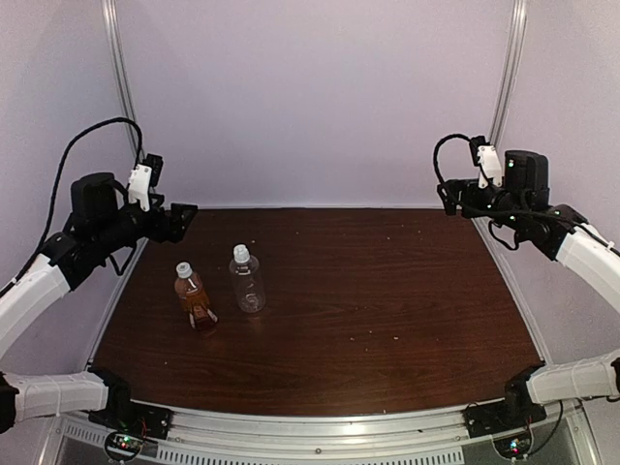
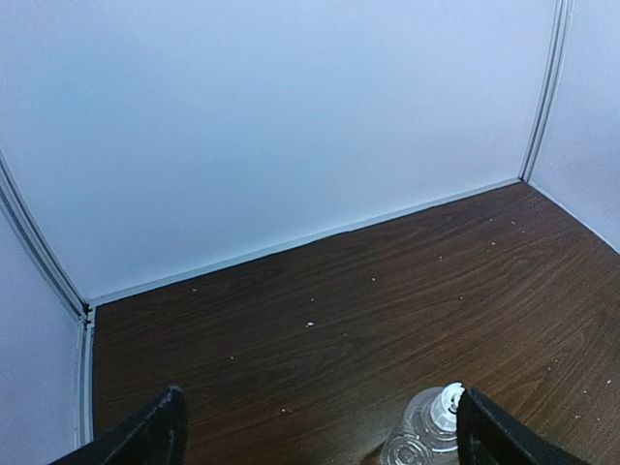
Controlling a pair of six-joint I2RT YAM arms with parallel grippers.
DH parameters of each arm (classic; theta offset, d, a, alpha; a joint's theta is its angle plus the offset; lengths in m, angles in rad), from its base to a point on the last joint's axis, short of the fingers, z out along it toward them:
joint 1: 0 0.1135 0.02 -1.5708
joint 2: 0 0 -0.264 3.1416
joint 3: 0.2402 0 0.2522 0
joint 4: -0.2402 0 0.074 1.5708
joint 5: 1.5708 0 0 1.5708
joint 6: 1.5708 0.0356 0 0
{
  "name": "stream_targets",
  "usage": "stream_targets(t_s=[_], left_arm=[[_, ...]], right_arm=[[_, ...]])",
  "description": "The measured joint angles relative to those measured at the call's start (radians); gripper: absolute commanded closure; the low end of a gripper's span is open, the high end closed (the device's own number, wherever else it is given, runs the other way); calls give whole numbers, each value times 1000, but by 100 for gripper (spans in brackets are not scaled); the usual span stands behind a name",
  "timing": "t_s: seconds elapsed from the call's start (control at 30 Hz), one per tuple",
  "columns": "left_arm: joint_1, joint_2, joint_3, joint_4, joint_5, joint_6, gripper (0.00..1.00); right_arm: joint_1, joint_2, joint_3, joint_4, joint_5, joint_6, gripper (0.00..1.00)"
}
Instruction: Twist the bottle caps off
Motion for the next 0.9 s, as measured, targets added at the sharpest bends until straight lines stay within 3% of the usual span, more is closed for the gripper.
stream_targets(t_s=[0.6, 0.9], left_arm=[[-14, 31, 7, -8, 18, 3, 2], [-62, 74, 72, -86, 13, 43, 2]], right_arm=[[0, 0, 2, -8, 0, 0, 0], [0, 0, 46, -62, -10, 2, 0]])
